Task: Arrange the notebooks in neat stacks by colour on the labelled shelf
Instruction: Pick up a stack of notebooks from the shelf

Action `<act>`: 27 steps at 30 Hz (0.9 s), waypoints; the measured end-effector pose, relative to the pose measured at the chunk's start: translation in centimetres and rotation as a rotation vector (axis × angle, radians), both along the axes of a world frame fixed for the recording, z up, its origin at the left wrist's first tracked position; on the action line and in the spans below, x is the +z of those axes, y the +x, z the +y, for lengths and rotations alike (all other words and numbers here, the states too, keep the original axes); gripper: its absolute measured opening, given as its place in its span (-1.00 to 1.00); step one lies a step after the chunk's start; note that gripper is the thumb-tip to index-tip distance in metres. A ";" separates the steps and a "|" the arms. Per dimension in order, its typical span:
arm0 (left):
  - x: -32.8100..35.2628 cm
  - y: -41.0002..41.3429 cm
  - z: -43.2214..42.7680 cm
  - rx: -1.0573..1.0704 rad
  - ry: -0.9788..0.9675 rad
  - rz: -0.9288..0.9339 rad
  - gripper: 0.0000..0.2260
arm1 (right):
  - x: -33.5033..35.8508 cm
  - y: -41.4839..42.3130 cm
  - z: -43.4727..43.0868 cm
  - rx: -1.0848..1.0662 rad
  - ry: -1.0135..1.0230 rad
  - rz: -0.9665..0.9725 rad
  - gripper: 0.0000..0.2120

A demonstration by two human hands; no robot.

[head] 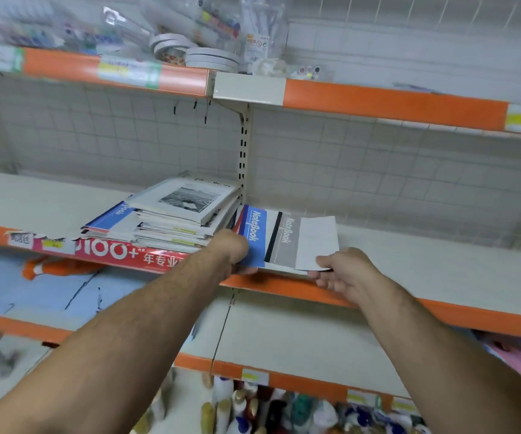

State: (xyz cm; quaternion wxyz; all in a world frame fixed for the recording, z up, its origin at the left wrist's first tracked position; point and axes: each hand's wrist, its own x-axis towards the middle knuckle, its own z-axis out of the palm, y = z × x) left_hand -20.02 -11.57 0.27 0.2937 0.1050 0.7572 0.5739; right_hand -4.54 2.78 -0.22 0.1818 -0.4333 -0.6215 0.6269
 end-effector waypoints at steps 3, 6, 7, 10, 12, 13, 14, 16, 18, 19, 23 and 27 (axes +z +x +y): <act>-0.3 1.4 -2.1 0.128 -0.024 0.059 -0.85 | 0.7 1.3 -1.0 0.090 -0.039 0.068 -0.82; -0.5 2.6 -5.0 0.232 -0.018 0.050 -0.90 | 1.0 1.9 -2.5 0.177 -0.022 0.092 -0.81; -0.4 3.2 -6.2 0.256 -0.007 0.029 -0.89 | 1.0 1.9 -3.3 0.207 -0.006 0.086 -0.80; -0.7 4.3 -10.1 0.333 0.022 -0.009 -0.84 | 0.9 1.2 -6.2 0.296 0.014 0.079 -0.83; -0.6 4.8 -13.0 0.396 0.028 -0.011 -0.78 | 0.8 0.2 -8.3 0.362 0.007 0.092 -0.83; -0.4 5.0 -14.5 0.431 0.030 -0.011 -0.75 | 0.7 -0.3 -9.4 0.391 0.000 0.100 -0.84; -0.3 5.2 -15.9 0.463 0.026 -0.010 -0.73 | 0.7 -1.0 -10.5 0.417 -0.006 0.106 -0.85; -0.1 5.3 -18.8 0.523 0.018 -0.011 -0.76 | 0.7 -2.3 -12.7 0.474 -0.016 0.116 -0.87; 0.1 5.3 -21.5 0.586 0.007 -0.009 -0.84 | 0.5 -3.7 -14.9 0.534 -0.028 0.121 -0.86; 0.2 5.3 -22.8 0.618 -0.002 -0.007 -0.88 | 0.4 -4.4 -16.0 0.562 -0.031 0.118 -0.86; -0.2 4.2 -27.7 0.720 -0.005 -0.004 -0.85 | -0.2 -7.5 -20.5 0.660 -0.027 0.101 -0.86; -0.9 1.8 -32.8 0.780 -0.007 -0.031 -0.88 | -0.5 -11.0 -25.1 0.727 -0.030 0.097 -0.86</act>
